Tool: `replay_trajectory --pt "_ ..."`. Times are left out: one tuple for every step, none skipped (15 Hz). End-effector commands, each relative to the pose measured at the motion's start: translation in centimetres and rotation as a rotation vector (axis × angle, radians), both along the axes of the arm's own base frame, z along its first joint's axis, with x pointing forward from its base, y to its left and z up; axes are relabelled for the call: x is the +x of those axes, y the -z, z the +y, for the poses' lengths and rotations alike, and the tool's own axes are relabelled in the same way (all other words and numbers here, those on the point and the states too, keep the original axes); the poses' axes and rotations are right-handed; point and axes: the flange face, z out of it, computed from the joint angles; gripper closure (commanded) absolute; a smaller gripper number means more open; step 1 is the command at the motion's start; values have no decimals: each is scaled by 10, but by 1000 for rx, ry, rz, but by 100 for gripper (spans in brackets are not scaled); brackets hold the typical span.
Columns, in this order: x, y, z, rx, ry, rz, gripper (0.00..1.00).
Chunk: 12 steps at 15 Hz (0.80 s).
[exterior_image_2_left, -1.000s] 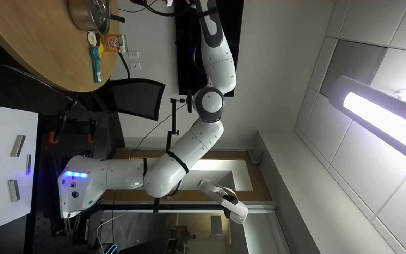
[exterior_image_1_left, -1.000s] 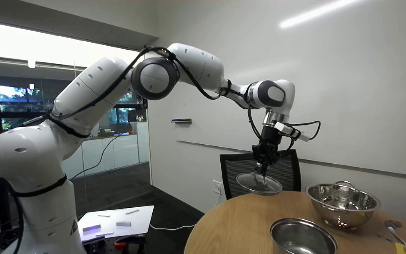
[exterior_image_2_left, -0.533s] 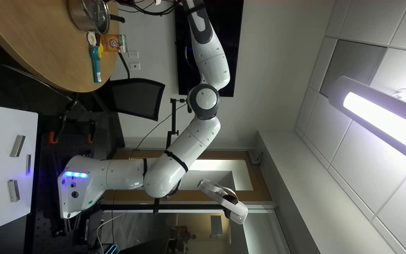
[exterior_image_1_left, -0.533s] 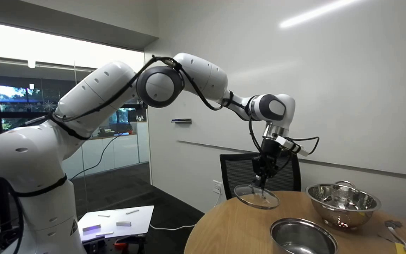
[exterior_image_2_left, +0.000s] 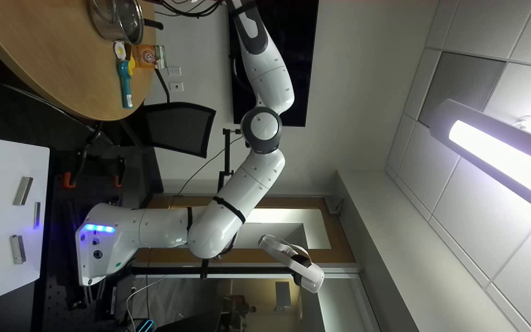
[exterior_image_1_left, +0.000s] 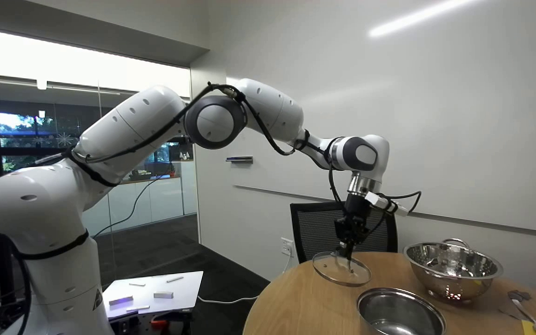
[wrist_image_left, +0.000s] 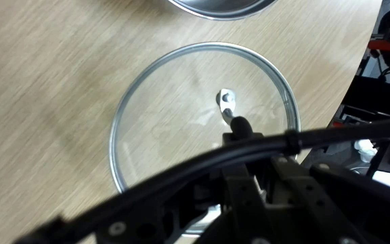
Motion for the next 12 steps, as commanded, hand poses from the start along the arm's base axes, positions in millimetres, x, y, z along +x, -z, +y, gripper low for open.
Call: replay_trajectory --pt "1 14 1 -15 -25 -16 96" --pt "2 21 1 -16 -24 -12 96" --pt "2 31 0 -20 -25 -6 96" --pt "2 39 0 -24 -24 -3 96" --pt "1 48 0 -25 -24 2 96" --pt "1 55 0 -30 -29 4 96" --pt "1 63 0 -34 -34 5 96" --pt "0 69 0 -37 -36 9 96" --pt "0 75 1 -40 -40 11 96" --pt "0 79 1 -42 -43 13 96" --pt "-1 83 2 -43 -45 15 96" --pt "-1 87 2 -43 -44 15 96"
